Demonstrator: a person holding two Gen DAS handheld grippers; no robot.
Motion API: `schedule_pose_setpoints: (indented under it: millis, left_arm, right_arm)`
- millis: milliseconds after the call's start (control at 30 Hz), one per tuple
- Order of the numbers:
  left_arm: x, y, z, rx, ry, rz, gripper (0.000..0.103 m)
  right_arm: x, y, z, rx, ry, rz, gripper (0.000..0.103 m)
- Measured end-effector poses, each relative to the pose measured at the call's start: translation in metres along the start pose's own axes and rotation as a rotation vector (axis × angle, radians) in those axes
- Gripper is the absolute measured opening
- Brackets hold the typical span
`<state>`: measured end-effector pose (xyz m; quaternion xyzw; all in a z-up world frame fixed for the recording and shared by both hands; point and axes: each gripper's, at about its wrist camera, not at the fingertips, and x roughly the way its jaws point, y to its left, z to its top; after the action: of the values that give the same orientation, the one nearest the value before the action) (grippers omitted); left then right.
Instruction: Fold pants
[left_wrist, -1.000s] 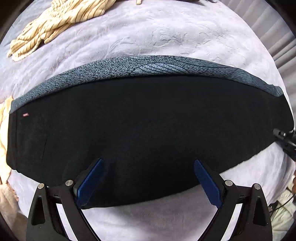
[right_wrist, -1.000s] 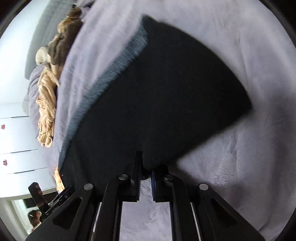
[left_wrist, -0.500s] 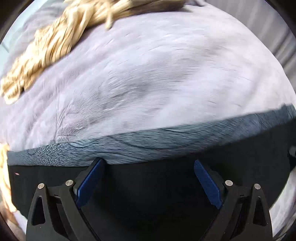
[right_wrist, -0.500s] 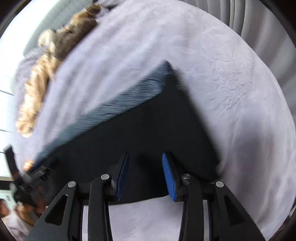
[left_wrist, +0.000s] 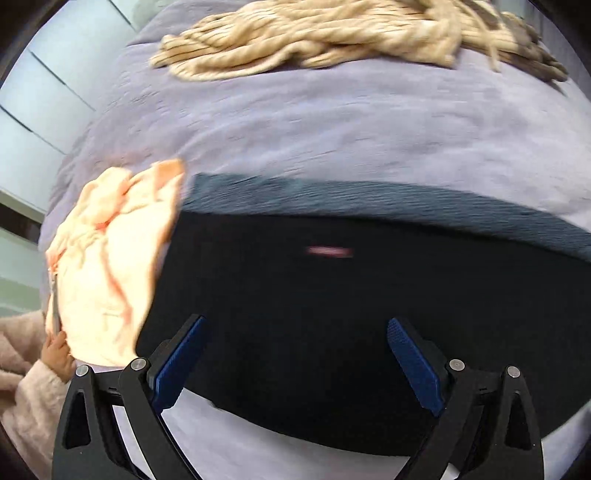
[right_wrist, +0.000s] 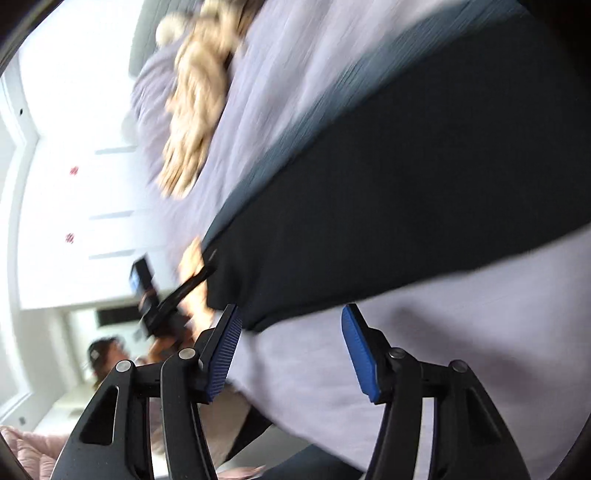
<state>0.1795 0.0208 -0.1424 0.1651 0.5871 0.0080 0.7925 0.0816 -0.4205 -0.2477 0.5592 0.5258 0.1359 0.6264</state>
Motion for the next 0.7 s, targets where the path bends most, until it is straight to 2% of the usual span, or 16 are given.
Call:
schedule_pose_setpoints:
  millis: [33, 67, 100, 167, 267, 367, 500, 533, 567, 600, 700]
  left_arm:
    - [0.016, 0.011, -0.003, 0.006, 0.029, 0.030, 0.098]
    - [0.036, 0.018, 0.002, 0.003, 0.060, 0.023, 0.099]
    - [0.045, 0.029, -0.004, -0.023, 0.071, -0.043, 0.103]
    - [0.053, 0.046, -0.008, -0.065, 0.072, -0.133, 0.103]
    - [0.055, 0.046, -0.008, -0.026, 0.056, -0.148, 0.103]
    - [0.060, 0.045, -0.007, 0.005, 0.043, -0.178, 0.103]
    - [0.062, 0.045, -0.008, 0.012, 0.036, -0.208, 0.103]
    - [0.062, 0.047, -0.008, 0.015, 0.034, -0.207, 0.103]
    - [0.062, 0.048, -0.008, 0.017, 0.033, -0.208, 0.103]
    - [0.062, 0.049, -0.009, 0.019, 0.034, -0.212, 0.103]
    - [0.078, 0.071, -0.007, 0.011, 0.031, -0.242, 0.103]
  right_arm:
    - [0.033, 0.009, -0.009, 0.011, 0.044, 0.028, 0.062]
    - [0.065, 0.018, -0.016, 0.022, 0.077, 0.041, 0.062]
    - [0.086, 0.026, -0.022, 0.027, 0.089, 0.046, 0.061]
    - [0.126, 0.036, -0.021, 0.060, 0.087, 0.064, 0.061]
    - [0.147, 0.039, -0.021, 0.100, 0.071, 0.035, 0.061]
    - [0.146, 0.041, -0.026, 0.093, 0.075, -0.008, 0.061]
    - [0.152, 0.048, -0.019, 0.087, 0.048, -0.008, 0.059]
    - [0.155, 0.049, -0.014, 0.088, 0.044, -0.018, 0.057]
    - [0.165, 0.059, 0.000, 0.082, 0.053, -0.043, 0.035]
    - [0.167, 0.063, -0.002, 0.067, 0.065, -0.092, 0.011]
    - [0.162, 0.086, -0.011, -0.054, 0.072, -0.211, 0.010]
